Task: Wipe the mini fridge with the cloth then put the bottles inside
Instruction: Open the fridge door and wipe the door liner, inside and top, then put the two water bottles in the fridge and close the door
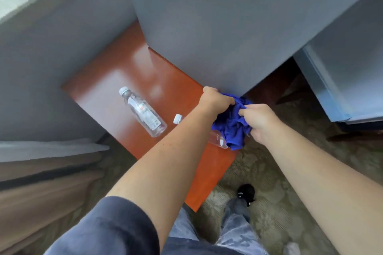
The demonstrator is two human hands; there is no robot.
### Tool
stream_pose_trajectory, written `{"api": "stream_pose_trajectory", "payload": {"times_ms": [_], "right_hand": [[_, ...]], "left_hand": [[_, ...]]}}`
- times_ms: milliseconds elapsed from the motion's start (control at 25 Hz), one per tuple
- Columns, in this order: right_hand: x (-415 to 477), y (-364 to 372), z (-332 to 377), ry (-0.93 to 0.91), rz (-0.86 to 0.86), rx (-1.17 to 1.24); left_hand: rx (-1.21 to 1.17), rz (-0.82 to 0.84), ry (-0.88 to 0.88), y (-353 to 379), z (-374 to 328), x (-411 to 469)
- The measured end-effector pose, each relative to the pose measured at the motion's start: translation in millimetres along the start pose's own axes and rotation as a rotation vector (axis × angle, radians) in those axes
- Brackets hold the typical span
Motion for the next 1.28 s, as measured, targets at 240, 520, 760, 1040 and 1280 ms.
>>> {"api": "stream_pose_trajectory", "payload": {"times_ms": [240, 520, 760, 1040, 1280], "right_hand": [[9.7, 60.1, 11.4, 0.11, 0.062, 0.341], [26.4, 160.9, 65.3, -0.026, 0.179, 0.298], [12.9, 190.7, 105.6, -0.393, 0.333, -0.086], [-42.0, 98.9, 56.0, -0.504, 0.102, -0.825], [-33.8, 103.4, -37.3, -0.297, 0.196, -1.321]], "left_hand": [[-0.052, -0.109, 0.059, -47.0, 8.2, 24.8], [-0.151, -0.302, 0.159, -161.1, 2.4, 22.4], [-0.019, -0.334, 0.36, -231.8, -15.2, -13.8], [0.176, -0.647, 0.193, -256.1, 54.7, -71.2], [-0.179, -0.469, -0.171, -176.8, 169.9, -68.4]]}}
Point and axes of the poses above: each hand's wrist, its own x-axis towards the middle knuckle, its own y-axis out of the palm, z = x × y, the point moved 7 cm from there along x, towards the middle knuckle, and after that the axes turned 11 degrees about z, right-handed, at the moved point
